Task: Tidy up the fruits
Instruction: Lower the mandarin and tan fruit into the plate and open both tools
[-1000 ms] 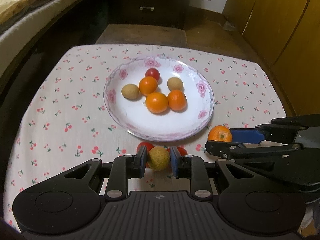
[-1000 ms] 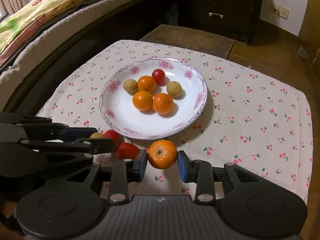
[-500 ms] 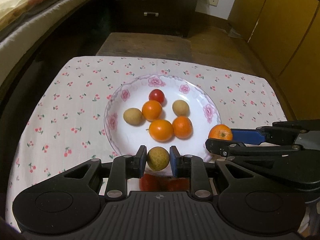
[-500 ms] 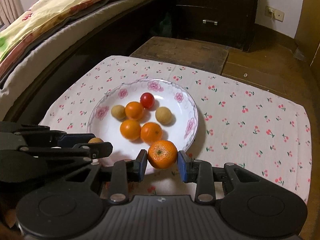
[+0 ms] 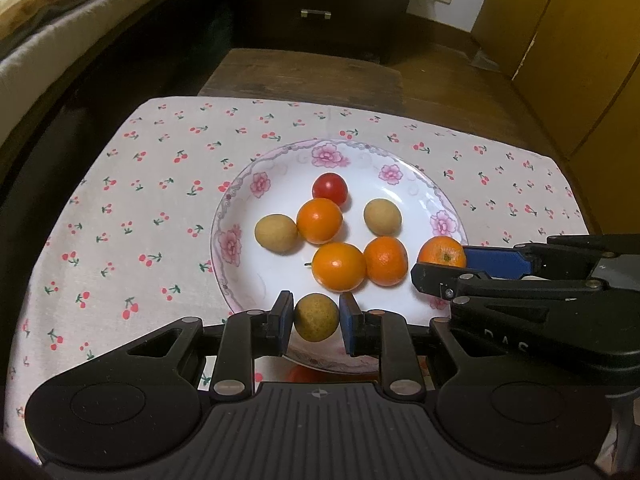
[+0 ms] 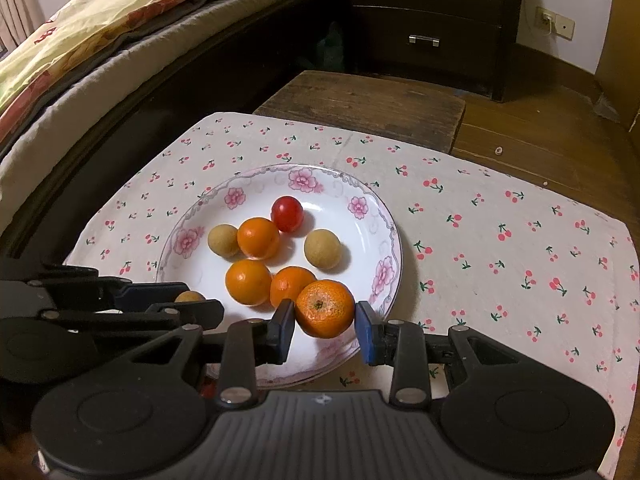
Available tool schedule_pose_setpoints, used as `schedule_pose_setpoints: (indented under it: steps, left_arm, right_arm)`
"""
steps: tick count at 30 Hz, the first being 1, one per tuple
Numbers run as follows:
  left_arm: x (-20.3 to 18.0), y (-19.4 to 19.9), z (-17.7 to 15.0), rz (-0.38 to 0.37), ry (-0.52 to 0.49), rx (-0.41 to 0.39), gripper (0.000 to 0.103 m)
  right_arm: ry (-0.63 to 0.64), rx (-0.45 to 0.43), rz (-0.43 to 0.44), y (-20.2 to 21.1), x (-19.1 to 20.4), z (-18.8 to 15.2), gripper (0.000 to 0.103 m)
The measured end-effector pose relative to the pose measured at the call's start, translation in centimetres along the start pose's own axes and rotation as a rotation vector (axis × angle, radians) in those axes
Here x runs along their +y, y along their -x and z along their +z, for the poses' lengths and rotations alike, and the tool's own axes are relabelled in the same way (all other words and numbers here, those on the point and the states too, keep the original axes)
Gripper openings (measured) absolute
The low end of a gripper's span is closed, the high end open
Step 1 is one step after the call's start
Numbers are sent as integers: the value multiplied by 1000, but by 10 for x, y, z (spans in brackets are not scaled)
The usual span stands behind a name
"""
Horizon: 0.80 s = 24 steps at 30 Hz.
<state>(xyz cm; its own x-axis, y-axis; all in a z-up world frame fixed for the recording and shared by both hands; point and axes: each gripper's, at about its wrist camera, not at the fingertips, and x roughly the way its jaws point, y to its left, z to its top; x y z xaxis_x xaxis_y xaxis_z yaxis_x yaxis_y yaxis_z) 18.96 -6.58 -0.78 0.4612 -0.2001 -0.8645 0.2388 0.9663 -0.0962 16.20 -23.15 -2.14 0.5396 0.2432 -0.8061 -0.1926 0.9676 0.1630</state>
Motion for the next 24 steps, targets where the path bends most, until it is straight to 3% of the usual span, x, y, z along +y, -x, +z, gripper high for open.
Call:
schedule_pose_setpoints:
  steps: [24]
  left_arm:
    - [3, 11, 3, 6, 21, -35, 47]
  right_arm:
    - [-12, -28, -14, 6, 0, 1, 36]
